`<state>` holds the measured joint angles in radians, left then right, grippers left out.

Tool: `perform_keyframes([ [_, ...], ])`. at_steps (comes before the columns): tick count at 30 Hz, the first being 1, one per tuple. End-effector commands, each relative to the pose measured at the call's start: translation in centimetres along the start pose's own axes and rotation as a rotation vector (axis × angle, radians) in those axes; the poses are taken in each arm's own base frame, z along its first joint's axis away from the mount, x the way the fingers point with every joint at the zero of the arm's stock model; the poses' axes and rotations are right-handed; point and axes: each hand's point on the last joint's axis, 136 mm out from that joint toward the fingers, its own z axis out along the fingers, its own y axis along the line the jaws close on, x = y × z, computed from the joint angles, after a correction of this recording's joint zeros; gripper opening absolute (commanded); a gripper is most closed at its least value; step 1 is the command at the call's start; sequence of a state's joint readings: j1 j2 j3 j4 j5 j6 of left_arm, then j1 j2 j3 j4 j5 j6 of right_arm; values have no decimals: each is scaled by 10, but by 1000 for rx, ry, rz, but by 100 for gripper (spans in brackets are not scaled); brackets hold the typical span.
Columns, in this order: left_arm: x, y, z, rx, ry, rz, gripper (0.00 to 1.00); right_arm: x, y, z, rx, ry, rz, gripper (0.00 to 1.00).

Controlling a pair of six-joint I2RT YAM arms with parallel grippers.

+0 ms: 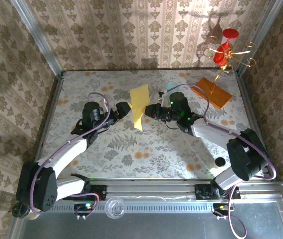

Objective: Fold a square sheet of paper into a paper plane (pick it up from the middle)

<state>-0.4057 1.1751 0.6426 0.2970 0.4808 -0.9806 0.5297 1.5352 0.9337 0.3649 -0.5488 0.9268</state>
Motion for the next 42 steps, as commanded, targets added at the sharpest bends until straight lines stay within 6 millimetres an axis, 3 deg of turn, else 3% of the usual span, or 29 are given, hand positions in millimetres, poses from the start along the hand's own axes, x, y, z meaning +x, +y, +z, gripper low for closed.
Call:
perform_keyframes([
  [1,4,-12,-1,87,14,1,100,-14,41,-9,-130,-10,-36,9],
  [7,2,-33,4,210,16,-9,100,-19,59,-12,-207,-12,-21,9],
  [14,5,-46,11,260,44,10,96,-19,59,-11,-221,-4,2,9],
  [27,-2,-71,8,376,37,29,69,-19,43,-8,-195,-7,52,10],
  [42,-3,-77,7,409,40,34,48,-17,25,-5,-153,-2,86,9],
])
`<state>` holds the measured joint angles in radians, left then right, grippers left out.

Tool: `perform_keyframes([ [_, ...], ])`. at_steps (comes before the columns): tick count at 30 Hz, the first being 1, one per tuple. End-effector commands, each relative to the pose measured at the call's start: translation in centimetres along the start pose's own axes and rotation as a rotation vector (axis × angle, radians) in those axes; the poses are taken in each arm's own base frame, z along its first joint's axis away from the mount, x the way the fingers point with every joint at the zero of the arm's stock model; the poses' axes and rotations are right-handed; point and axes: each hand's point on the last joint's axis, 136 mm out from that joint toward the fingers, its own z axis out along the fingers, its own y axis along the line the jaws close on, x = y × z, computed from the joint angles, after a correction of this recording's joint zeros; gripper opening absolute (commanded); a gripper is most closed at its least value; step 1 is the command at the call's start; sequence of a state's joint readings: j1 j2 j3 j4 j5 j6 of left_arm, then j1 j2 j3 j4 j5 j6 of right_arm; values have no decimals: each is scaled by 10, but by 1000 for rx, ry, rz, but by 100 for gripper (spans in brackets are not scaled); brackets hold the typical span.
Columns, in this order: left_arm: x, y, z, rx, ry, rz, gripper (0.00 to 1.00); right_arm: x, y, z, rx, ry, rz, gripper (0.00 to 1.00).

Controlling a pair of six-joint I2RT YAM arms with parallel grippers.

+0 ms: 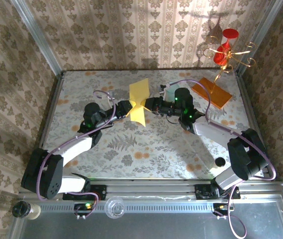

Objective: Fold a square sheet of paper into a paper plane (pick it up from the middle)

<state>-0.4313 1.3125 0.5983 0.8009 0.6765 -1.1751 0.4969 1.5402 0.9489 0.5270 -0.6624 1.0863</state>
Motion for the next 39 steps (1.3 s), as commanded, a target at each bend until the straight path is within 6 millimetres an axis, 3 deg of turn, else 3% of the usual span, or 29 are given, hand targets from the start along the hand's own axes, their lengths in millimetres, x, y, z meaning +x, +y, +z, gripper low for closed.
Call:
perform_keyframes([
  [1,-8,-23,2,67,-4,52,46,2,-13,2,18,5,22,9],
  [22,-7,-2,0,0,-3,46,19,5,-25,2,49,14,44,14],
  [27,-5,4,0,-31,8,51,11,4,-27,-2,75,6,37,24],
  [33,-2,22,-4,-120,28,63,8,-3,-44,-20,189,-45,27,46],
  [39,7,61,-27,-418,102,142,8,-9,-69,-46,375,-114,16,59],
])
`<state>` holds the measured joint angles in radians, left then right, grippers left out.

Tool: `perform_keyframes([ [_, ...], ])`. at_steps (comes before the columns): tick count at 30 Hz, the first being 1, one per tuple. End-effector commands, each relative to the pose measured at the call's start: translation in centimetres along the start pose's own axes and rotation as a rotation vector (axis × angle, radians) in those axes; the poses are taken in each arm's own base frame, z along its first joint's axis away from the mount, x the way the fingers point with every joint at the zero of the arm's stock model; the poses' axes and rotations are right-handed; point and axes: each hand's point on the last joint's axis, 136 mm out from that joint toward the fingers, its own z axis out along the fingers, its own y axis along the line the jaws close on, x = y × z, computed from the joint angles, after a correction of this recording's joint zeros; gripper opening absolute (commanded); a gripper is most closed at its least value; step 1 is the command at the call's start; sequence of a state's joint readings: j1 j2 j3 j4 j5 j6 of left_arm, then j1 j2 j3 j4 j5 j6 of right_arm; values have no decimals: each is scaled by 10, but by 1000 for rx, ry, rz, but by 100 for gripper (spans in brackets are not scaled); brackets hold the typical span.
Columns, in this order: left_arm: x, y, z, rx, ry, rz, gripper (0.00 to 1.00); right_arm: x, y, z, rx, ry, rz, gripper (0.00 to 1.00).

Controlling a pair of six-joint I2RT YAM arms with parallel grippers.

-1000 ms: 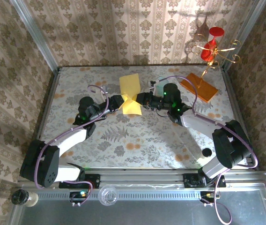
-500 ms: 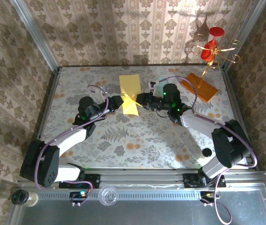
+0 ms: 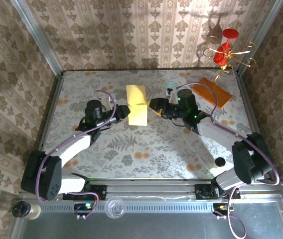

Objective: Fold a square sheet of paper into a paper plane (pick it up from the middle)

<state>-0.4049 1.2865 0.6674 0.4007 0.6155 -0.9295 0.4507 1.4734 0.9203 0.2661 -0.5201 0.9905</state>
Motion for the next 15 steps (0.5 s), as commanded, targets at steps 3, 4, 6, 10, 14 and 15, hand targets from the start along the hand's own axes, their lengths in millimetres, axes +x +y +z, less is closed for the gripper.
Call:
perform_keyframes([
  [3,9,44,-32,-419,103,196,8,-9,-35,-21,211,-82,-16,61],
  [4,8,51,-40,-508,119,243,8,-9,-41,-24,239,-90,-16,61],
  [6,7,63,-54,-675,174,332,8,-10,-52,-29,298,-104,-14,62],
  [10,1,72,-71,-936,269,504,8,-11,-77,-39,418,-128,-6,62],
  [14,-7,75,-74,-1121,327,636,8,-17,-84,-59,489,-182,-1,62],
  [15,-9,76,-72,-1151,339,661,8,-18,-87,-63,506,-193,5,62],
])
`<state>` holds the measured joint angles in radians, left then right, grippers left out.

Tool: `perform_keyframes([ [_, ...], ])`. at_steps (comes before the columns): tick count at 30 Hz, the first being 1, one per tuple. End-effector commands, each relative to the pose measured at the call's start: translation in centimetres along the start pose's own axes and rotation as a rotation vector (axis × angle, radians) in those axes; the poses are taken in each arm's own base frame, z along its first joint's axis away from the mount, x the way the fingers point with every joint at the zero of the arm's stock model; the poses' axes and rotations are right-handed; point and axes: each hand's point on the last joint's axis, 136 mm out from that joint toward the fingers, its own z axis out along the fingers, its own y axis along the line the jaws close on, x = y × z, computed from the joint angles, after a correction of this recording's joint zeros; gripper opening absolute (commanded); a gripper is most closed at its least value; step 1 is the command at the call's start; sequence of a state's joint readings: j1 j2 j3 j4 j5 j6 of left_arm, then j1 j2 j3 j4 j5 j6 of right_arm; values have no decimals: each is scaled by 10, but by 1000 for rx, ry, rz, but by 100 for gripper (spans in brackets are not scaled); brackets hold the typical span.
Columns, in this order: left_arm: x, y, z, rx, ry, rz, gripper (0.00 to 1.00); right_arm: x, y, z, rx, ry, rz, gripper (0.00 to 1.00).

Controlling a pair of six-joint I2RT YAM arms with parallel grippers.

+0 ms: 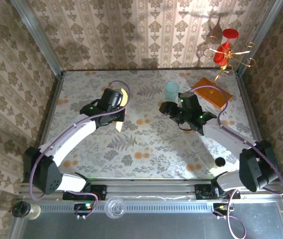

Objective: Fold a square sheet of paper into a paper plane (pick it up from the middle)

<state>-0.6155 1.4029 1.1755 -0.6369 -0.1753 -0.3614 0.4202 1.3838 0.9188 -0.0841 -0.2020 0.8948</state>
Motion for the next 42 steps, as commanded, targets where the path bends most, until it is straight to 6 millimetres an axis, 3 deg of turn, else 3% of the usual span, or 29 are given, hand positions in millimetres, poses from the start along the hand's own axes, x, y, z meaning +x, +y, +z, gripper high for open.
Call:
perform_keyframes([
  [1,22,38,0,-299,136,206,8,-8,-29,-15,128,-67,6,62],
  [6,22,25,17,-449,209,353,8,-13,-54,-28,195,-110,45,62],
  [10,27,0,37,-480,262,433,9,-15,-66,-35,208,-125,84,62],
  [16,47,-56,72,-290,308,390,15,-15,-76,-38,217,-133,115,62],
  [19,62,-83,83,-144,344,316,23,-14,-79,-39,223,-135,121,62],
  [22,66,-106,85,-26,342,253,30,-13,-81,-38,226,-129,131,62],
  [25,61,-112,79,41,318,214,38,-11,-80,-34,215,-114,135,62],
  [29,43,-101,64,96,253,116,47,-6,-74,-23,190,-66,113,60],
  [33,25,-71,48,140,161,-44,59,12,-53,-4,166,12,25,55],
  [42,31,11,29,191,62,-326,90,102,17,74,105,289,-218,26],
])
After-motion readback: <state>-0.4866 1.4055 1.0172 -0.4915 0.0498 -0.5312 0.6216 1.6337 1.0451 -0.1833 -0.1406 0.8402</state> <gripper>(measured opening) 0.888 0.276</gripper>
